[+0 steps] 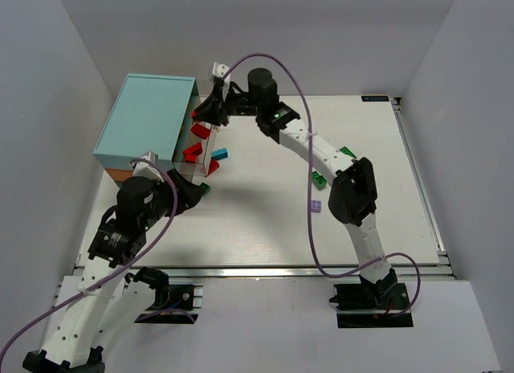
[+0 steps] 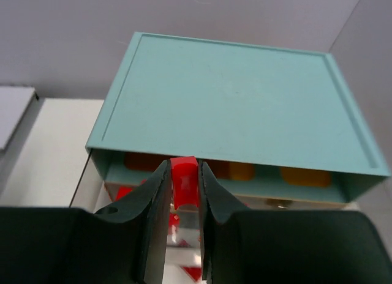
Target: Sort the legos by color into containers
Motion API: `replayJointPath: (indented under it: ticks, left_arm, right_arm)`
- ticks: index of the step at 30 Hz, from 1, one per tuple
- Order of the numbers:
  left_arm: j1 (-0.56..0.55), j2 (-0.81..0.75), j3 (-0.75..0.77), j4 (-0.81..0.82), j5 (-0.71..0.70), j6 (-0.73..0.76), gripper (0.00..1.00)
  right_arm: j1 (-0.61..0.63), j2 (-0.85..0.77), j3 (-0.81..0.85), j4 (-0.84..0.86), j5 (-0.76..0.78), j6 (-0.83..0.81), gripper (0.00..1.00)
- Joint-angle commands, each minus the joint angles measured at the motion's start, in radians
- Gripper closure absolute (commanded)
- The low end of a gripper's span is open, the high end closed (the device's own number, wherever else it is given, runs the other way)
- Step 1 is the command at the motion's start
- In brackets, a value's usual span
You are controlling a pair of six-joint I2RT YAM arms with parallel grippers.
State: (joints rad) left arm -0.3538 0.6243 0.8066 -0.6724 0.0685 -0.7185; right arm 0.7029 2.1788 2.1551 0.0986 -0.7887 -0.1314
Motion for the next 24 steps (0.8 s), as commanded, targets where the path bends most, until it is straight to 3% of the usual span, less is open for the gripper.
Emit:
replayJointPath:
  ticks: [1,3,4,7,9,13,17,18,20,21,23,24]
  left_arm:
    - [-0.004,-0.023,0.0,0.002,-0.024,-0.007,0.22]
    - [-0.004,-0.024,0.009,-0.013,-0.029,-0.006,0.23]
    - [-0.004,-0.028,0.011,-0.024,-0.03,-0.006,0.22]
    - [-0.004,-0.04,0.014,-0.035,-0.039,-0.006,0.22]
    - [-0.004,-0.047,0.011,-0.044,-0.038,-0.009,0.22]
    - [-0.004,-0.054,0.006,-0.053,-0.036,-0.012,0.22]
    - [-0.004,-0.06,0.005,-0.059,-0.038,-0.007,0.23]
    - [-0.004,-0.06,0.005,-0.064,-0.039,-0.006,0.23]
    - [-0.004,-0.06,0.0,-0.064,-0.038,-0.004,0.25]
    - [-0.004,-0.063,-0.004,-0.062,-0.036,-0.006,0.29]
    - [-0.004,-0.073,-0.024,-0.05,-0.027,-0.01,0.33]
    - [-0.004,-0.077,-0.03,-0.047,-0.023,-0.013,0.36]
  right_arm:
    - [0.035,0.045,0.029,0.182,0.091,0.163,0.91]
    - [0.047,0.059,0.008,0.223,0.114,0.176,0.84]
    - [0.052,0.061,-0.007,0.224,0.123,0.171,0.71]
    - [0.047,0.064,-0.012,0.219,0.109,0.17,0.47]
    - [0.04,0.059,-0.005,0.223,0.083,0.179,0.4]
    - [0.012,0.0,-0.015,0.295,0.049,0.225,0.39]
    - [-0.057,-0.1,-0.142,0.398,-0.024,0.286,0.5]
    - [-0.071,-0.137,-0.2,0.424,-0.038,0.298,0.65]
    - [-0.133,-0.244,-0.425,0.507,-0.067,0.302,0.81]
    - [-0.15,-0.285,-0.51,0.538,-0.075,0.291,0.94]
    - [-0.206,-0.382,-0.663,0.547,-0.115,0.219,1.0]
    - [-0.218,-0.411,-0.78,0.515,-0.133,0.085,1.0]
